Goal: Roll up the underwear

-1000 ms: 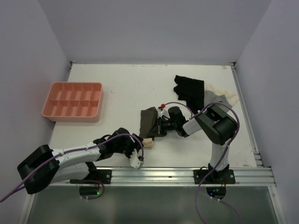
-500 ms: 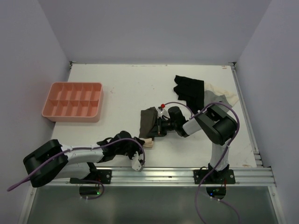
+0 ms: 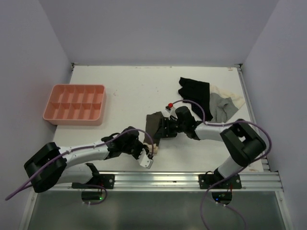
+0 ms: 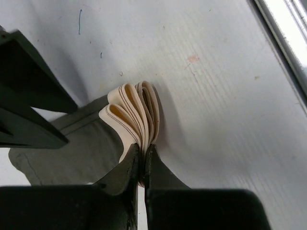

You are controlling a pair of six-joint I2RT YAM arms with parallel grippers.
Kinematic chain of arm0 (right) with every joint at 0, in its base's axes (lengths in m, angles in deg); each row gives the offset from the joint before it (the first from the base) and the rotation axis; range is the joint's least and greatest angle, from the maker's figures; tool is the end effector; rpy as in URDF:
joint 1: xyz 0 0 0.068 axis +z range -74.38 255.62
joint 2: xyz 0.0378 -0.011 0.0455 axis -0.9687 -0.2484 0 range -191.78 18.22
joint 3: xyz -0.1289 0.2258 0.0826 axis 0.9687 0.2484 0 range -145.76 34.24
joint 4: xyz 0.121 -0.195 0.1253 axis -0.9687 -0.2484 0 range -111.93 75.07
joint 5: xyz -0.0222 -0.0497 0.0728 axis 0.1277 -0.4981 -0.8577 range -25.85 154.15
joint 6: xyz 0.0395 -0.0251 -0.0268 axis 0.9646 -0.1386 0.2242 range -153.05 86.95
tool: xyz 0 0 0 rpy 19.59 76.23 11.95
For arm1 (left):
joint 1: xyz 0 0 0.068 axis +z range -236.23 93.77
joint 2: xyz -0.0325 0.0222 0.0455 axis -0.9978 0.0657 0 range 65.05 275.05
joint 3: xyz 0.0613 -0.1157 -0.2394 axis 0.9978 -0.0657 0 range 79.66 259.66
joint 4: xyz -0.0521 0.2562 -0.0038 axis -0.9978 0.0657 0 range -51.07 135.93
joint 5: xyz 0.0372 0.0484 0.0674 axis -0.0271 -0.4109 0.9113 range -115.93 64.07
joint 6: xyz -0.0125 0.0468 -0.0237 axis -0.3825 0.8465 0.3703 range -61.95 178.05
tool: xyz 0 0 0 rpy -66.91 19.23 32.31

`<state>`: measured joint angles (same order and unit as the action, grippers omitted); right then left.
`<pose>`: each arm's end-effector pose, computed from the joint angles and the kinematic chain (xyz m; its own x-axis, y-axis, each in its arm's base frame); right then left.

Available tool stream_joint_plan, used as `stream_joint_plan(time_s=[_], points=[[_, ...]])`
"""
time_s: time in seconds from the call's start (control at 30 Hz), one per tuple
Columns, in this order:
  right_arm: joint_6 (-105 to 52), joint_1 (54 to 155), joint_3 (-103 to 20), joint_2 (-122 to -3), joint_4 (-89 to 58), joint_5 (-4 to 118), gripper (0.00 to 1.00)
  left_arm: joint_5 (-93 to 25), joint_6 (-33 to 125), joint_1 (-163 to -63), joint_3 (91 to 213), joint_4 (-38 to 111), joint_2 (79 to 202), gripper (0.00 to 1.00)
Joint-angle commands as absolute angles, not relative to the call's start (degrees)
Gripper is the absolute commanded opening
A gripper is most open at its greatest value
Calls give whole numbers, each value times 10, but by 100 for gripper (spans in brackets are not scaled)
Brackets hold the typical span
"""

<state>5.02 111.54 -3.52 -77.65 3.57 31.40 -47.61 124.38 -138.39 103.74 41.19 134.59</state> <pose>0.2377 0.1961 0.1335 -0.9188 -0.0253 -0.3938 -0.3358 0.5743 0.7466 0.1211 -0.1774 0.1491 0.6294 0.5770 -0.5205 0.7716 -0.3850 0.5064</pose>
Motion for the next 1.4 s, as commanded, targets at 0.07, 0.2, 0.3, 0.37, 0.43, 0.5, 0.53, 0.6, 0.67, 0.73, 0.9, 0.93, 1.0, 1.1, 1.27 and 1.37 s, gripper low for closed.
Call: stream_joint_plan(time_s=[0.07,0.2,0.3,0.37,0.43,0.5,0.53,0.6,0.67,0.73,0.9,0.93,1.0,1.1,1.27,1.37], points=[[-77,1110,-42,-607,-175,485,66,-614,1198,-1337,1139,613,1387,0],[-111,1110,-22,-498,-213,526,69,-685,1199,-1290,1214,699,1480,0],[-132,1110,2,-417,-212,526,69,-744,1212,-1257,1287,765,1541,0],[-148,1110,7,-379,-233,514,68,-779,1221,-1231,1312,808,1586,0],[-177,1110,5,-366,-249,500,66,-804,1233,-1208,1356,841,1622,0],[-193,1116,9,-361,-252,485,66,-826,1257,-1182,1409,902,1681,0],[-193,1121,12,-358,-248,484,66,-849,1269,-1174,1428,928,1703,0],[-199,1141,14,-362,-234,496,66,-871,1289,-1159,1480,1000,1766,0],[-207,1158,14,-375,-233,504,65,-895,1315,-1137,1508,1054,1819,0],[-210,1177,16,-380,-226,511,65,-904,1315,-1123,1535,1070,1846,0],[-229,1225,19,-400,-202,544,67,-900,1283,-1108,1570,1077,1912,0],[-235,1247,17,-403,-193,557,67,-896,1283,-1108,1575,1079,1921,0],[-273,1276,2,-426,-190,597,67,-880,1264,-1108,1587,1081,1943,0],[-326,1322,-26,-474,-192,620,67,-859,1227,-1107,1599,1071,1958,0],[-397,1356,-39,-524,-156,637,67,-838,1162,-1107,1601,1048,1967,0],[-419,1372,-29,-544,-112,640,70,-828,1147,-1107,1596,1057,1971,0]])
